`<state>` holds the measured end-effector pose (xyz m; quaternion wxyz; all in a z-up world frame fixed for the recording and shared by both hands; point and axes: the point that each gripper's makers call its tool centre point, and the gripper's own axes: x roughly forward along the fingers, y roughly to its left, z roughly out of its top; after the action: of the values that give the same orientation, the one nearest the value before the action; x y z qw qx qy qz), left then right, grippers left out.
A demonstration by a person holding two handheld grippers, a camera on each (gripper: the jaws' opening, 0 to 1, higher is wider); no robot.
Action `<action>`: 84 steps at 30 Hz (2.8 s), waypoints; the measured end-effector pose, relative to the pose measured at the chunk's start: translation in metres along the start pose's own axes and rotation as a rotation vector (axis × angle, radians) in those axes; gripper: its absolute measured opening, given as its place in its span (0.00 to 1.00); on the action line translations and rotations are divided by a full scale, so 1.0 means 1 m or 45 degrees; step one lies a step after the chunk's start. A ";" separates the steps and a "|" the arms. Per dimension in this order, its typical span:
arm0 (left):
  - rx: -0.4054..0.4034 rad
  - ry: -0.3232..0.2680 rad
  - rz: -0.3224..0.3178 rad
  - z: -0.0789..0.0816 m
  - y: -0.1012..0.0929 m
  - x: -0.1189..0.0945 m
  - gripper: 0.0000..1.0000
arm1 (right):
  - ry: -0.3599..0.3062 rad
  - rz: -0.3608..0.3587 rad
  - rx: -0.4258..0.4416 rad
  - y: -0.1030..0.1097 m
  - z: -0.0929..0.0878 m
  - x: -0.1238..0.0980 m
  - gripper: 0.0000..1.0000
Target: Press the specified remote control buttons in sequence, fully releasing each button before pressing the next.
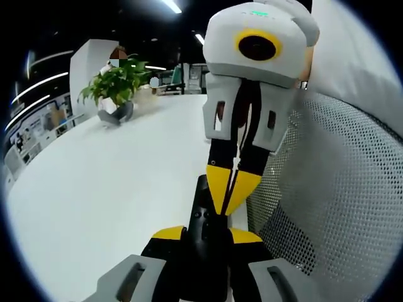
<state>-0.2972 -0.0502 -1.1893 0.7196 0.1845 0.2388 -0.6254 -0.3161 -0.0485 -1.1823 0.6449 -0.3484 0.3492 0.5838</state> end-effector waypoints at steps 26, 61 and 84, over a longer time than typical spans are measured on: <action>0.000 0.002 -0.004 -0.001 0.000 0.000 0.25 | -0.017 -0.066 0.135 -0.016 0.002 -0.001 0.00; 0.006 0.009 -0.002 0.000 0.001 0.003 0.25 | 0.116 0.212 0.203 -0.028 0.000 0.005 0.00; 0.003 0.005 -0.002 0.000 0.001 0.002 0.25 | 0.078 0.118 0.243 -0.022 0.004 0.002 0.00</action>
<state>-0.2956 -0.0516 -1.1909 0.7184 0.1863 0.2397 -0.6260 -0.2941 -0.0460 -1.1811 0.6364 -0.2866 0.4387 0.5661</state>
